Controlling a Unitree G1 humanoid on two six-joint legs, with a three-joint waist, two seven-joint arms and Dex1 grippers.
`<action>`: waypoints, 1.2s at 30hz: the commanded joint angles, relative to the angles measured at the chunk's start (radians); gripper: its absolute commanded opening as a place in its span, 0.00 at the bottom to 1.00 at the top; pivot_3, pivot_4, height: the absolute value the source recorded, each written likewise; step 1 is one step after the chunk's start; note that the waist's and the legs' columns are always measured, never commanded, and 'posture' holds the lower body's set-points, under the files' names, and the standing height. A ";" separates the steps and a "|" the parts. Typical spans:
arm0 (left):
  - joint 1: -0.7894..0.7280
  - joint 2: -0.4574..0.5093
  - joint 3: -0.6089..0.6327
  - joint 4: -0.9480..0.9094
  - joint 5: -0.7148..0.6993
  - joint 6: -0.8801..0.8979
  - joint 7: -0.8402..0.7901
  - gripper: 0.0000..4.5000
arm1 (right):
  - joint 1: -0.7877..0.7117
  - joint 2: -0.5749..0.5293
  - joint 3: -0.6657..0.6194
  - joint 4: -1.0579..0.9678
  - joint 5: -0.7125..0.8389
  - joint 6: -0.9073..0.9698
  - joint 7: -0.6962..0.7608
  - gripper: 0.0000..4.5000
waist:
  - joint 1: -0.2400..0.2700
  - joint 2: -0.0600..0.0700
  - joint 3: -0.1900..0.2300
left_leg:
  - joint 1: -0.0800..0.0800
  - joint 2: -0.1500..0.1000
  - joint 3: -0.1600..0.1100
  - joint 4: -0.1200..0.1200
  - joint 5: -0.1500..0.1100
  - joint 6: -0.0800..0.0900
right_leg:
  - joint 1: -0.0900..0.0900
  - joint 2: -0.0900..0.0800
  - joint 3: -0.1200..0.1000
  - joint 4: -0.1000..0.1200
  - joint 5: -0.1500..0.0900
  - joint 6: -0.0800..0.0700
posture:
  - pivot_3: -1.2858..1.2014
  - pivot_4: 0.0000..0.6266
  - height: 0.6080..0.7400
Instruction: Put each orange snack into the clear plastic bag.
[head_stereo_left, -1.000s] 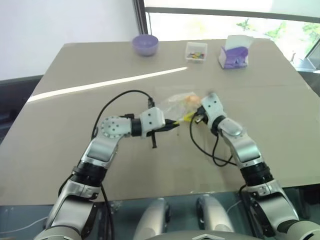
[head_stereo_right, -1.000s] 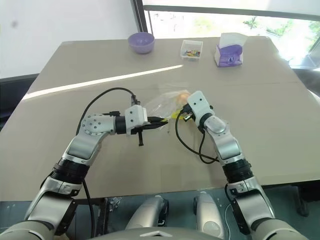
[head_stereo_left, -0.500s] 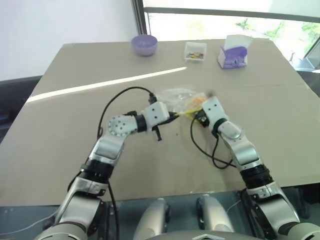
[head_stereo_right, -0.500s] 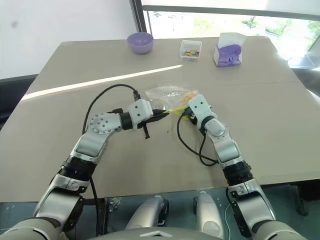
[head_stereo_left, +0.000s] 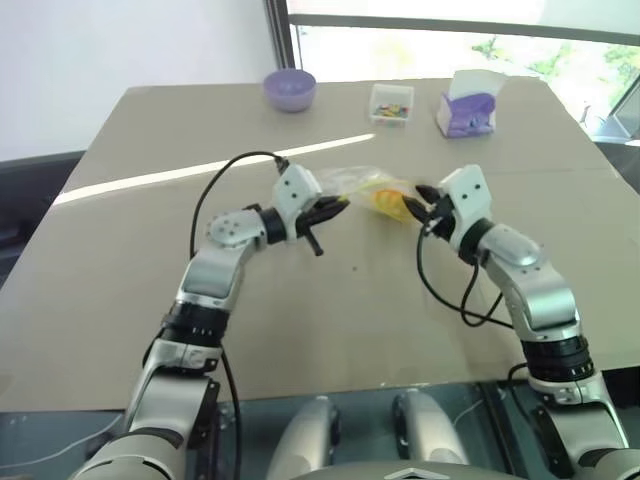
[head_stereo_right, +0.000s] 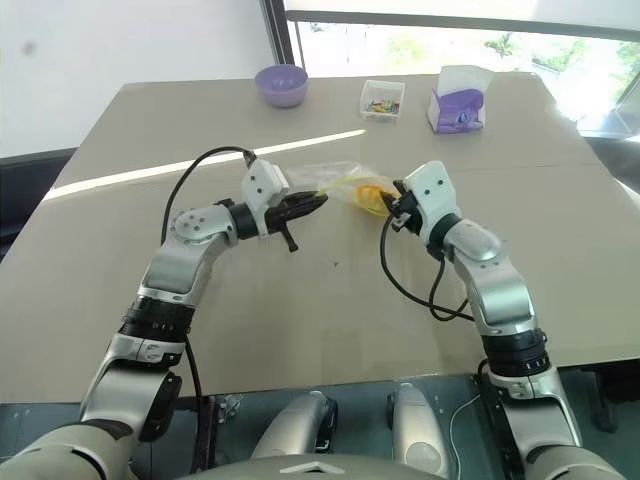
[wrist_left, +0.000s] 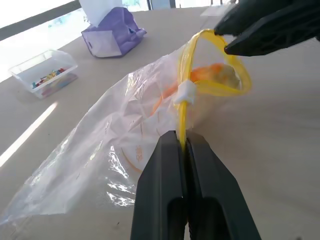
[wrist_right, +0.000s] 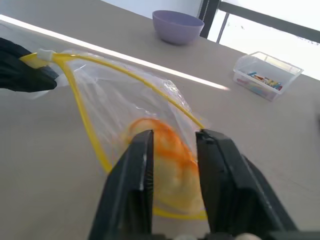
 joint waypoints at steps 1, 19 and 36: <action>-0.033 0.003 0.045 -0.015 -0.048 0.034 0.004 0.00 | 0.032 -0.047 -0.031 -0.125 0.051 0.000 0.053 0.33 | 0.000 0.000 0.000 | 0.000 0.000 0.000 0.000 0.000 0.000 | 0.000 0.000 0.000 0.000 0.000 0.000 | 0.52 0.24 1.00; -0.074 0.019 0.080 -0.017 -0.112 0.110 -0.002 0.00 | 0.100 -0.212 0.131 -0.036 -0.165 -0.184 0.103 0.33 | 0.004 0.000 0.000 | 0.000 0.000 0.001 0.000 0.001 -0.002 | 0.000 0.000 0.000 0.000 0.000 0.000 | 0.52 0.24 1.00; -0.036 0.021 0.079 -0.088 -0.127 0.151 0.005 0.00 | 0.041 -0.093 0.124 0.162 -0.213 -0.228 0.026 0.33 | 0.006 0.000 0.000 | 0.000 0.000 0.000 0.000 0.002 -0.003 | 0.000 0.000 0.000 0.000 0.000 0.000 | 0.52 0.24 1.00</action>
